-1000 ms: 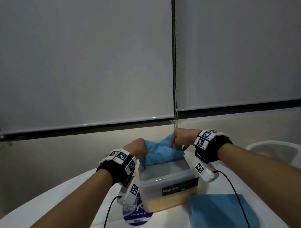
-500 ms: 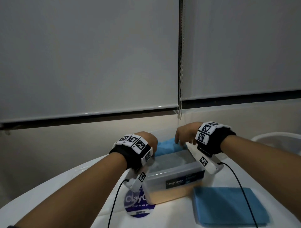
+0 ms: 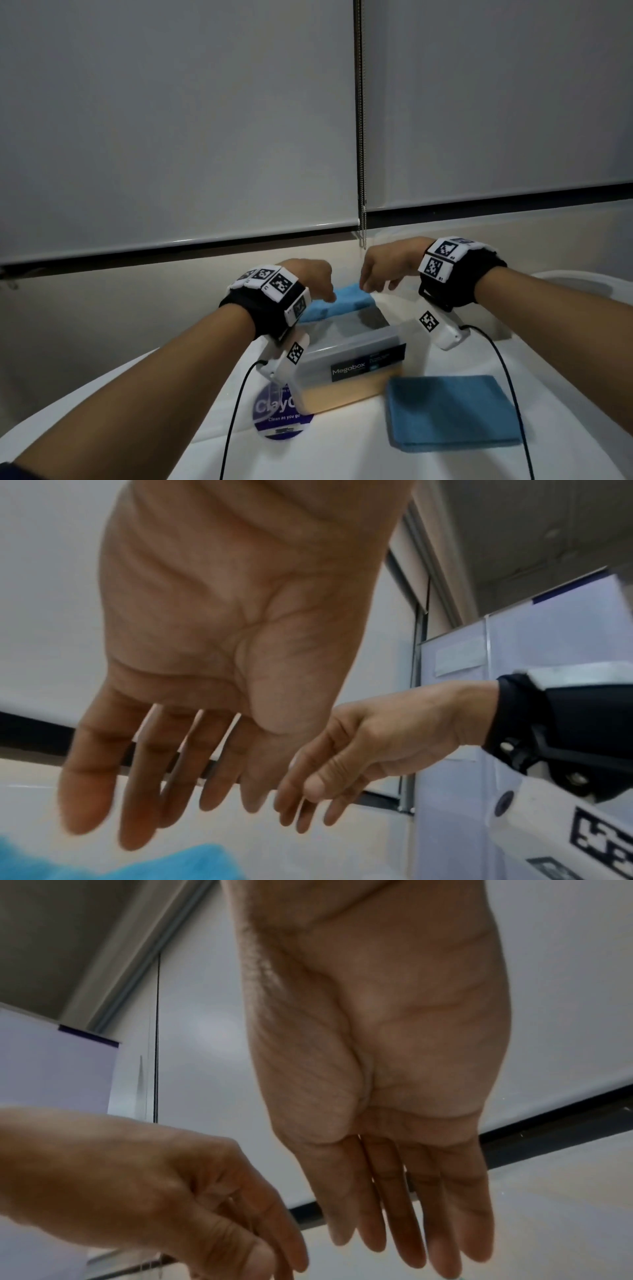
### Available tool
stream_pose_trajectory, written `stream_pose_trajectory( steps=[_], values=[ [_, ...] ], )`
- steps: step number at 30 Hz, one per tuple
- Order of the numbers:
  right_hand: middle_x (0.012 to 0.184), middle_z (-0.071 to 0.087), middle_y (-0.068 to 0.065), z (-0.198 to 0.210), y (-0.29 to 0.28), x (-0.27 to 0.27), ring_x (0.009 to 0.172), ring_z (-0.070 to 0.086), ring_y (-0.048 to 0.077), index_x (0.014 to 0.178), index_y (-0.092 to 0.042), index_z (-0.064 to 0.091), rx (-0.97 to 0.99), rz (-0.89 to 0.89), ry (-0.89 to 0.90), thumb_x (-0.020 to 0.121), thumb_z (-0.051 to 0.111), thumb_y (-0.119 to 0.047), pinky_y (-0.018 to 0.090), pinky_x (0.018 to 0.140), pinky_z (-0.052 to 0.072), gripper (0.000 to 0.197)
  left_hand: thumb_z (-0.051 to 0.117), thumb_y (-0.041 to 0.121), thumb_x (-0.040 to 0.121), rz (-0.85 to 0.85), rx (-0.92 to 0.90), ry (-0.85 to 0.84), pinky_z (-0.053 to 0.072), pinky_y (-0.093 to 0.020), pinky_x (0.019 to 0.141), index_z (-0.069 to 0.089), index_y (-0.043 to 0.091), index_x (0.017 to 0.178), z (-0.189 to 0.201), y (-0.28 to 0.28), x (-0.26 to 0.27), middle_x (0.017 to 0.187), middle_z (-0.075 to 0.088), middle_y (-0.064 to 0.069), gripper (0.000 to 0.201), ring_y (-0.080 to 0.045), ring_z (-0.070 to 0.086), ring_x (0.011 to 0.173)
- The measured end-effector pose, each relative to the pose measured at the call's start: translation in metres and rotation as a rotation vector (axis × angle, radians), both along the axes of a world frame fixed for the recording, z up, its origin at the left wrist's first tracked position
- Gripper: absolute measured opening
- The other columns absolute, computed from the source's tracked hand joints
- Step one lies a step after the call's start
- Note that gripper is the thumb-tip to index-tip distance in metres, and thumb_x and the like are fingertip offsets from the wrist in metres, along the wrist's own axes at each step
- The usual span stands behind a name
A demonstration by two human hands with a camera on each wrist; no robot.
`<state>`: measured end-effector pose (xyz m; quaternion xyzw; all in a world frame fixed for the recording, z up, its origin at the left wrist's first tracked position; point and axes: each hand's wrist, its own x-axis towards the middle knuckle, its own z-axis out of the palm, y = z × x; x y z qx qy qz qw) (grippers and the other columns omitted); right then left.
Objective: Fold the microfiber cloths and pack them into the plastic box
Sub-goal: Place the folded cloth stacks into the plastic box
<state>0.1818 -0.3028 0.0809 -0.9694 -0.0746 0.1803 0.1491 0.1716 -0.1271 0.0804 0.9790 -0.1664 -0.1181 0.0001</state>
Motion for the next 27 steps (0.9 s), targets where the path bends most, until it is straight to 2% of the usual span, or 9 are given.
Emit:
stream_pose_trajectory(
  steps=[2,4,6,9,13,15,19,23,27],
  values=[
    [0.101,0.074,0.007,0.013,-0.009,-0.02,0.095,0.071,0.022,0.111,-0.007,0.072,0.143,-0.008,-0.056,0.094,0.064,-0.013,0.034,0.084,0.06,0.019,0.063,0.031,0.094,-0.023,-0.139,-0.016,0.06,-0.037,0.086,0.069,0.006,0.107,0.01,-0.013,-0.015,0.099,0.076,-0.007,0.029,-0.019,0.072,0.086],
    [0.088,0.075,0.01,0.023,-0.023,-0.047,0.084,0.071,0.022,0.102,-0.004,0.073,0.29,-0.021,-0.095,0.094,0.064,-0.011,0.032,0.075,0.06,0.013,0.061,0.028,0.097,-0.058,-0.262,-0.04,0.061,-0.028,0.069,0.07,0.007,0.097,0.015,-0.032,-0.034,0.084,0.076,-0.006,0.023,-0.015,0.067,0.066],
    [0.083,0.074,0.013,0.027,-0.041,-0.075,0.076,0.07,0.021,0.097,-0.002,0.073,0.394,-0.04,-0.128,0.095,0.064,-0.012,0.03,0.07,0.059,0.013,0.06,0.027,0.096,-0.115,-0.358,-0.091,0.051,-0.018,0.051,0.071,0.009,0.091,0.014,-0.052,-0.056,0.071,0.072,-0.002,0.022,-0.009,0.06,0.053],
    [0.079,0.072,0.017,0.012,-0.077,-0.113,0.065,0.065,0.02,0.093,0.0,0.072,0.487,-0.113,-0.173,0.095,0.066,-0.016,0.03,0.064,0.057,0.017,0.063,0.027,0.093,-0.187,-0.438,-0.102,0.043,-0.015,0.044,0.073,0.009,0.082,-0.007,-0.081,-0.092,0.057,0.068,0.003,0.023,-0.002,0.056,0.039],
    [0.074,0.07,0.017,-0.048,-0.122,-0.143,0.059,0.062,0.02,0.087,0.001,0.071,0.46,-0.279,-0.085,0.092,0.069,-0.013,0.03,0.057,0.054,0.015,0.061,0.019,0.092,-0.155,-0.362,0.055,0.063,-0.031,0.06,0.072,0.002,0.084,-0.069,-0.099,-0.118,0.069,0.075,-0.006,0.022,-0.017,0.073,0.058],
    [0.073,0.07,0.016,-0.084,-0.139,-0.148,0.057,0.063,0.02,0.086,0.001,0.071,0.437,-0.369,-0.027,0.089,0.071,-0.011,0.029,0.056,0.054,0.012,0.06,0.016,0.09,-0.135,-0.324,0.078,0.064,-0.039,0.067,0.067,0.0,0.089,-0.1,-0.099,-0.12,0.083,0.075,-0.014,0.018,-0.025,0.075,0.069],
    [0.074,0.067,0.015,-0.142,-0.16,-0.151,0.064,0.063,0.024,0.095,0.009,0.07,0.37,-0.533,-0.007,0.085,0.075,-0.013,0.037,0.063,0.059,0.025,0.061,0.026,0.092,-0.23,-0.261,0.021,0.051,-0.034,0.085,0.067,0.008,0.115,-0.144,-0.099,-0.122,0.118,0.066,-0.011,0.03,-0.03,0.064,0.105],
    [0.067,0.06,0.016,-0.168,-0.166,-0.154,0.06,0.055,0.027,0.095,0.008,0.061,0.4,-0.632,0.029,0.083,0.077,-0.024,0.039,0.06,0.052,0.037,0.066,0.036,0.088,-0.343,-0.169,0.003,0.048,-0.034,0.077,0.065,0.009,0.099,-0.172,-0.104,-0.127,0.105,0.064,-0.009,0.029,-0.027,0.059,0.095],
    [0.072,0.063,0.017,-0.184,-0.163,-0.155,0.061,0.062,0.031,0.097,0.003,0.057,0.42,-0.674,0.06,0.078,0.081,-0.035,0.05,0.068,0.062,0.048,0.075,0.035,0.079,-0.335,-0.142,-0.031,0.052,-0.037,0.08,0.061,0.012,0.1,-0.192,-0.106,-0.124,0.105,0.062,-0.007,0.033,-0.027,0.06,0.097]
  ],
)
